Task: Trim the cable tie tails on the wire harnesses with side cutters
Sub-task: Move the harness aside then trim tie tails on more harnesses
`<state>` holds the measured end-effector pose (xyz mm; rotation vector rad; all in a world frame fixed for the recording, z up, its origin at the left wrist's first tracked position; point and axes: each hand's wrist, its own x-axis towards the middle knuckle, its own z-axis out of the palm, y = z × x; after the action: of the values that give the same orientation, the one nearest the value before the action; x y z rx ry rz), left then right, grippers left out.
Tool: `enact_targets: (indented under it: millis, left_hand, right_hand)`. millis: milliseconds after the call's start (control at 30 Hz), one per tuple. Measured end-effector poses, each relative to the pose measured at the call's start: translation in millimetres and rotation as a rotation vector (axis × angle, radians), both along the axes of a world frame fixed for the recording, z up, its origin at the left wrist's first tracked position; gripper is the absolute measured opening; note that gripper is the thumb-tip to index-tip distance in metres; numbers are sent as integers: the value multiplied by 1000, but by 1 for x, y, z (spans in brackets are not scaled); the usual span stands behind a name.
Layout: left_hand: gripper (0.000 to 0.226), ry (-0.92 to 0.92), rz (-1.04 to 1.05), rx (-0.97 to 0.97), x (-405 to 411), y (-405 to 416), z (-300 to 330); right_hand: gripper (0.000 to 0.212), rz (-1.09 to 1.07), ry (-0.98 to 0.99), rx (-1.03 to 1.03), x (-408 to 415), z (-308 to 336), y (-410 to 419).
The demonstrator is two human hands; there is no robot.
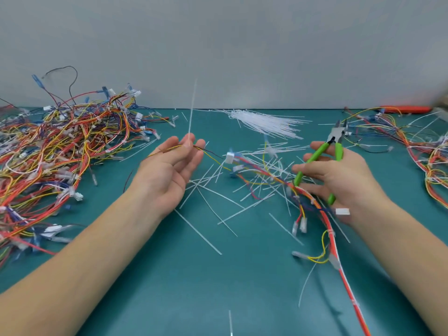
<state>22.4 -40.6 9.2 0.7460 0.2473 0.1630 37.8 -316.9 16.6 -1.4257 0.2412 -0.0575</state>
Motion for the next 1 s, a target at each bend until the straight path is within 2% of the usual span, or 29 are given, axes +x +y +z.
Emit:
enact_targets:
  millis: [233, 367, 433, 533, 600, 833, 1000]
  left_hand:
    - [22, -131, -149, 75, -8, -6, 8]
    - [18, -163, -180, 188, -13, -12, 8]
    - [16, -178, -175, 228, -14, -14, 9]
    - [16, -199, -153, 299, -17, -16, 10]
    - [19, -201, -142, 361, -18, -18, 11]
    - [27, -223, -150, 439, -24, -29, 12]
    - [21, -225, -151, 453, -27, -33, 13]
  right_hand:
    - [23, -138, -158, -3, -3, 12, -10]
    - [16, 37, -285, -38, -16, 25, -4]
    - [16, 178, -358, -263, -25, 22, 6]
    - [20, 429, -485, -762, -39, 8, 25]
    - [26, 501, -550, -921, -45, 2, 33]
    - [33, 471, -456, -863, -45, 7, 31]
    - [26, 522, -465, -924, -48, 6, 32]
